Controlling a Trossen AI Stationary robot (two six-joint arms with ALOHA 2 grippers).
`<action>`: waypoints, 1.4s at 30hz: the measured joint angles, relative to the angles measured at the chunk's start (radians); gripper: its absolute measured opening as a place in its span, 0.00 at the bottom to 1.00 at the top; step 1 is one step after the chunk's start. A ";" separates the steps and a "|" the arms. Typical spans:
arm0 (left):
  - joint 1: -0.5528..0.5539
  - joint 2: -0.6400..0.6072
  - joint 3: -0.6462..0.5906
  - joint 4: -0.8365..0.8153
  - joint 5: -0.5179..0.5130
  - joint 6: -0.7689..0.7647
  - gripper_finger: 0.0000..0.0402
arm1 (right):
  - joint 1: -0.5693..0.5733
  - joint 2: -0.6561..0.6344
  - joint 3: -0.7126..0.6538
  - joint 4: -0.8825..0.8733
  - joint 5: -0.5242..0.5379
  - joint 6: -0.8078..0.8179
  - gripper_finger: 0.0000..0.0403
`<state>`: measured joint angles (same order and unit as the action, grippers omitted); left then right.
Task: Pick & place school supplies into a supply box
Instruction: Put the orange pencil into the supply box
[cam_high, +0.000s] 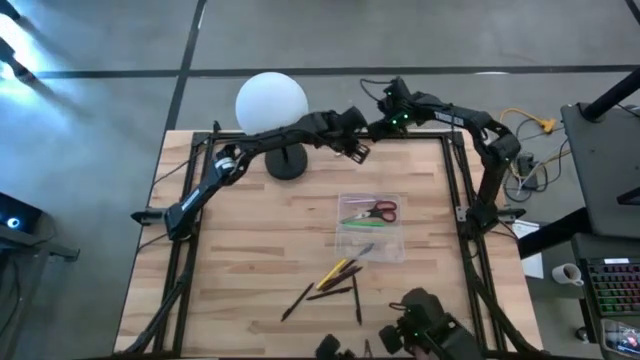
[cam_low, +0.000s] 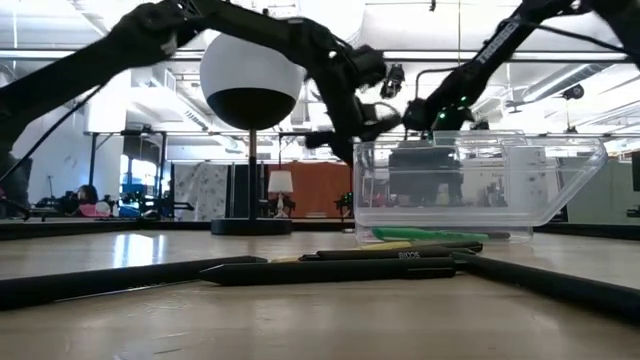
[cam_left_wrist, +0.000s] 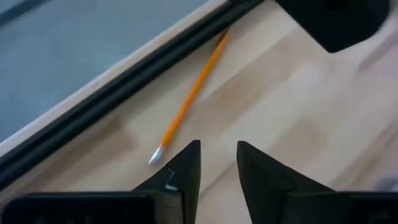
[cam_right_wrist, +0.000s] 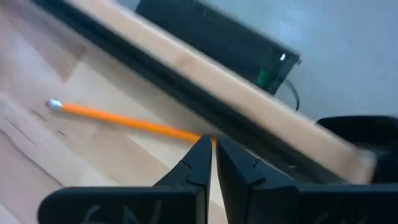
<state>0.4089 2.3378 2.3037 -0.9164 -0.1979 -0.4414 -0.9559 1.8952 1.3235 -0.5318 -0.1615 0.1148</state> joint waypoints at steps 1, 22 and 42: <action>0.008 -0.018 -0.008 -0.017 0.011 -0.012 0.22 | 0.008 0.022 0.012 -0.017 0.002 -0.006 0.04; 0.005 -0.083 -0.088 -0.111 -0.017 0.276 0.22 | 0.177 0.196 0.148 0.006 0.081 0.103 0.04; -0.036 -0.083 -0.148 -0.070 -0.068 0.286 0.22 | 0.179 0.183 0.139 -0.193 0.081 0.041 0.04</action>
<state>0.3732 2.2543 2.1561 -0.9867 -0.2661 -0.1551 -0.7764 2.0785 1.4623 -0.7252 -0.0805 0.1555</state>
